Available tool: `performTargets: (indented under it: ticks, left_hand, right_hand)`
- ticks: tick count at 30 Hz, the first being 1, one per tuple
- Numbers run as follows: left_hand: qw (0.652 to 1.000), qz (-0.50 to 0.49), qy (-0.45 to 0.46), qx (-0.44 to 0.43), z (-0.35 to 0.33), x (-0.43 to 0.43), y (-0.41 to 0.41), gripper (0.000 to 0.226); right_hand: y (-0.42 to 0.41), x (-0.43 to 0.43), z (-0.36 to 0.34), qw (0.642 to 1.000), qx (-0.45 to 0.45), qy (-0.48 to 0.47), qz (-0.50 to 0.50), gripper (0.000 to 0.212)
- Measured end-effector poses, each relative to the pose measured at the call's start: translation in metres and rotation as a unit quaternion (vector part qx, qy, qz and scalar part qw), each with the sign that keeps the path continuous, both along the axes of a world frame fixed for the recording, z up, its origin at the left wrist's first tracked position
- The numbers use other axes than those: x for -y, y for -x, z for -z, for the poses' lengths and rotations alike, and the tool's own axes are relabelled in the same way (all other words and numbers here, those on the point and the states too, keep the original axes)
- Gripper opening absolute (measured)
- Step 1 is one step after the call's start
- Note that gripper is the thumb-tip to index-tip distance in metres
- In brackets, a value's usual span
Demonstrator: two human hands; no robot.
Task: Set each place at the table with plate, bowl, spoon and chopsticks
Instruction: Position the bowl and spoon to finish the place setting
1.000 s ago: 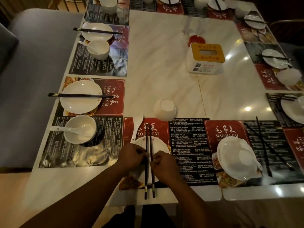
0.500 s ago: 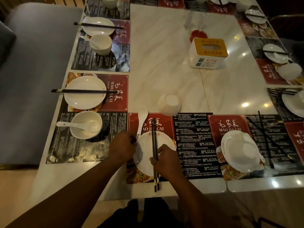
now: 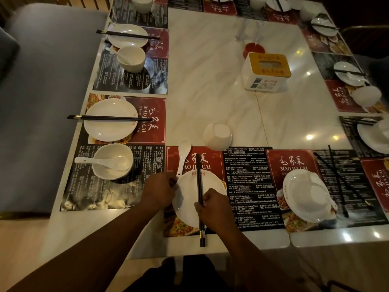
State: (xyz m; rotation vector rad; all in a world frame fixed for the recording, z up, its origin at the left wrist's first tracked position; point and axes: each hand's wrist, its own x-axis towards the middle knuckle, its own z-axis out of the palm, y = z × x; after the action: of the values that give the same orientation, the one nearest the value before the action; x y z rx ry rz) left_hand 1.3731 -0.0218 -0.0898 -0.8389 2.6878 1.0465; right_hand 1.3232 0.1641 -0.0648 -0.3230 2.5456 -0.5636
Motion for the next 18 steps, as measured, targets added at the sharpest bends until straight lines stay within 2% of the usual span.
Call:
performTargets:
  ticks: [18]
  left_hand:
    - [1.0, 0.013, 0.008, -0.001, -0.0015, 0.0008, -0.0003, 0.02]
  right_hand:
    - [0.0016, 0.0004, 0.0014, 1.0, 0.006, 0.003, 0.0, 0.025]
